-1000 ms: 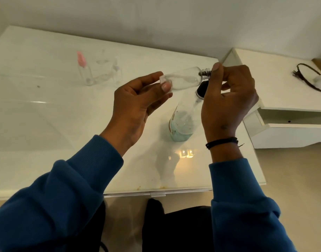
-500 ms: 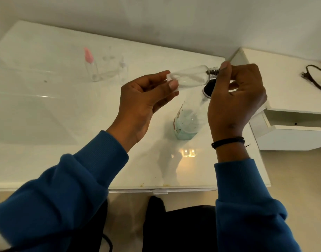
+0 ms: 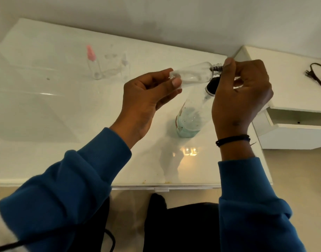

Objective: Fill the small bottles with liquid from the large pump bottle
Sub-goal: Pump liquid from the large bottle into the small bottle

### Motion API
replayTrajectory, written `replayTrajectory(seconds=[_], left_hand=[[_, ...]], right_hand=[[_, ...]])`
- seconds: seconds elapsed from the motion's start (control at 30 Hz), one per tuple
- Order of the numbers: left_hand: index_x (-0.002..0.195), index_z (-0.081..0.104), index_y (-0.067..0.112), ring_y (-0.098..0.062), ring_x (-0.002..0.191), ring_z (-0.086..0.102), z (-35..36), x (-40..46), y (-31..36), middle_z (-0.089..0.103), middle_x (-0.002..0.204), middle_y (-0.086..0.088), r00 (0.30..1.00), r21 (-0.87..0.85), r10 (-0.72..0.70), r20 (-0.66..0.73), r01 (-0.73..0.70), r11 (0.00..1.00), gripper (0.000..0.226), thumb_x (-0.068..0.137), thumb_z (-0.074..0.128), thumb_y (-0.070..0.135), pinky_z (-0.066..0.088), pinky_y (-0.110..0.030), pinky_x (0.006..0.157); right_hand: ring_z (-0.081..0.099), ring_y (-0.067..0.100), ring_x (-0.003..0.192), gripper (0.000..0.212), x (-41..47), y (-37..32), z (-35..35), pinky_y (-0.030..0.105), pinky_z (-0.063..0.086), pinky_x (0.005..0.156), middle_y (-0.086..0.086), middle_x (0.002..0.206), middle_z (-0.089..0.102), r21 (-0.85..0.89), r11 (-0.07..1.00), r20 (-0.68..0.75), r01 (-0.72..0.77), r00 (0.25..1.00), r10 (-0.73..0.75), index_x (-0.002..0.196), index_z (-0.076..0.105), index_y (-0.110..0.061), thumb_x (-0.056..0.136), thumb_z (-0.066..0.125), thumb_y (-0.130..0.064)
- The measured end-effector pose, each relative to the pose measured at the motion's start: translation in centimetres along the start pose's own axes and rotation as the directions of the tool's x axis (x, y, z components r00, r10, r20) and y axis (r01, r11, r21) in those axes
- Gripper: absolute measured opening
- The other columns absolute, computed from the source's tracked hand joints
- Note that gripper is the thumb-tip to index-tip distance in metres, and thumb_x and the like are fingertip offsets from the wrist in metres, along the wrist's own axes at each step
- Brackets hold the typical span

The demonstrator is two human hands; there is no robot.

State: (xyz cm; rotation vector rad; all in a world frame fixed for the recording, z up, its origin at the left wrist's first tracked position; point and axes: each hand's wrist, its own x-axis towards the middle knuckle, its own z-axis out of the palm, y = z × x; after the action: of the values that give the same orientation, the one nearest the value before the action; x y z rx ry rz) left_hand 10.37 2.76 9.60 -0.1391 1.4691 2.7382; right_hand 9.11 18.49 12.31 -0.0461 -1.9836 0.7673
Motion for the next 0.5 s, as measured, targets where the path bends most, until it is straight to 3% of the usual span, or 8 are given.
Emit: replayTrajectory(seconds=[0.1,0.23,0.4,0.5], left_hand=[[0.117,0.070,0.000,-0.031,0.104,0.074,0.02,-0.07,0.04,0.076,0.111,-0.016,1.000,-0.014,-0.002,0.000,0.002,1.000,0.032,0.085,0.075,0.000,0.059,-0.033,0.087],[0.115,0.071,0.001,-0.031,0.102,0.074,0.02,-0.17,-0.15,0.077,0.109,-0.014,1.000,-0.007,-0.002,0.012,0.002,1.000,0.029,0.086,0.074,-0.001,0.059,-0.033,0.088],[0.120,0.069,-0.001,-0.030,0.105,0.074,-0.15,0.03,-0.01,0.075,0.113,-0.016,1.000,-0.005,0.006,0.009,-0.006,1.000,0.035,0.086,0.075,0.001,0.059,-0.035,0.091],[0.116,0.071,0.001,-0.030,0.103,0.074,-0.02,-0.04,-0.16,0.076,0.110,-0.014,1.000,0.000,0.007,0.006,-0.007,1.000,0.031,0.086,0.074,0.000,0.060,-0.033,0.088]], right_hand=[[0.058,0.029,0.070,0.022,-0.12,-0.08,-0.17,0.047,0.050,0.061,-0.014,0.077,0.055,0.011,1.000,0.000,-0.019,1.000,0.019,0.074,0.060,-0.027,0.095,0.061,-0.026],[0.060,0.029,0.070,0.026,0.11,0.11,-0.24,0.038,0.048,0.065,-0.015,0.077,0.055,-0.010,1.000,-0.006,-0.014,1.000,0.014,0.072,0.066,-0.019,0.095,0.060,-0.030],[0.058,0.029,0.070,0.025,-0.31,0.29,-0.04,0.044,0.050,0.062,-0.013,0.076,0.055,0.017,1.000,0.011,-0.024,1.000,0.024,0.073,0.066,-0.017,0.096,0.061,-0.027],[0.058,0.029,0.069,0.026,0.01,0.32,-0.19,0.026,0.047,0.066,-0.014,0.076,0.054,0.019,1.000,0.002,-0.017,1.000,0.017,0.072,0.066,-0.017,0.096,0.061,-0.027]])
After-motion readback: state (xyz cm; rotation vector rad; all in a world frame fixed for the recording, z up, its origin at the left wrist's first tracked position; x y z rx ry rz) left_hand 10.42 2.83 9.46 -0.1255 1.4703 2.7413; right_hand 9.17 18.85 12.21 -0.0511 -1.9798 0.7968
